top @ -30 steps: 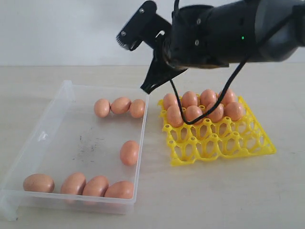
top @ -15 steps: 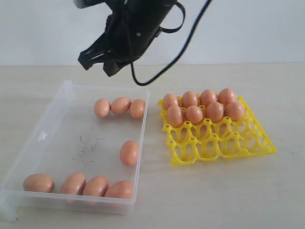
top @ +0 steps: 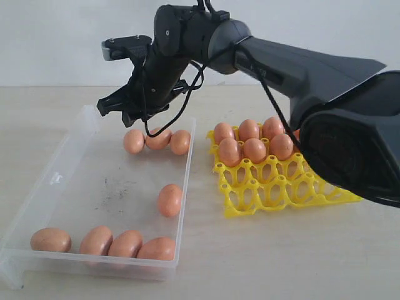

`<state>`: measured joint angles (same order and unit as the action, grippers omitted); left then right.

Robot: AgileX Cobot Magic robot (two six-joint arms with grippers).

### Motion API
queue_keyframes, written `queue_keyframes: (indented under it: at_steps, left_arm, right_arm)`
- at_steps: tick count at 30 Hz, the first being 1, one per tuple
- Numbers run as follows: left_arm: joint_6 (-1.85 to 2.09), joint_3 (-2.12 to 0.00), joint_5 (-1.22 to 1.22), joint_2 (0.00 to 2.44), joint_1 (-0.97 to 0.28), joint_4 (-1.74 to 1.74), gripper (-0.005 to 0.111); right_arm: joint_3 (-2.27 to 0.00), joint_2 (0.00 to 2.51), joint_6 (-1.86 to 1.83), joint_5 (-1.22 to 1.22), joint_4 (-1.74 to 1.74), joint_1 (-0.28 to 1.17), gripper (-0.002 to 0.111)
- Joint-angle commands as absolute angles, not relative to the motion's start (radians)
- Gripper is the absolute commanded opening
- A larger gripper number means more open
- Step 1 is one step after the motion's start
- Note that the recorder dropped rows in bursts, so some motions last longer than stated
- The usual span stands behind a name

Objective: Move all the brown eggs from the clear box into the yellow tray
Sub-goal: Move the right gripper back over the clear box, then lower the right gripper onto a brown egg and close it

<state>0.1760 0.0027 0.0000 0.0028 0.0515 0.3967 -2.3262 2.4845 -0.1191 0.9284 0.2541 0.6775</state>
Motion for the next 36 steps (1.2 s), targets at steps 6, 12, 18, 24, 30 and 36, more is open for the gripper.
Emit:
queue_keyframes:
  at_steps: [6, 12, 18, 24, 30, 36]
  left_arm:
    - [0.182, 0.000, 0.000, 0.000, 0.047, 0.402, 0.004]
    - [0.182, 0.000, 0.000, 0.000, 0.047, 0.402, 0.004]
    - [0.182, 0.000, 0.000, 0.000, 0.047, 0.402, 0.004]
    - [0.182, 0.000, 0.000, 0.000, 0.047, 0.402, 0.004]
    - [0.182, 0.000, 0.000, 0.000, 0.047, 0.402, 0.004]
    - [0.182, 0.000, 0.000, 0.000, 0.047, 0.402, 0.004]
  right_arm:
    - [-2.339, 2.560, -0.075, 0.772, 0.250, 0.673, 0.062]
    - [-2.339, 2.577, -0.075, 0.727, 0.239, 0.673, 0.062]
    - [-2.339, 2.598, -0.069, 0.723, 0.215, 0.673, 0.062]
    - [-2.339, 2.636, -0.065, 0.728, 0.209, 0.684, 0.062]
    - [-2.339, 2.644, -0.065, 0.760, 0.185, 0.693, 0.062]
    - [-2.339, 2.644, -0.052, 0.756, 0.175, 0.693, 0.059]
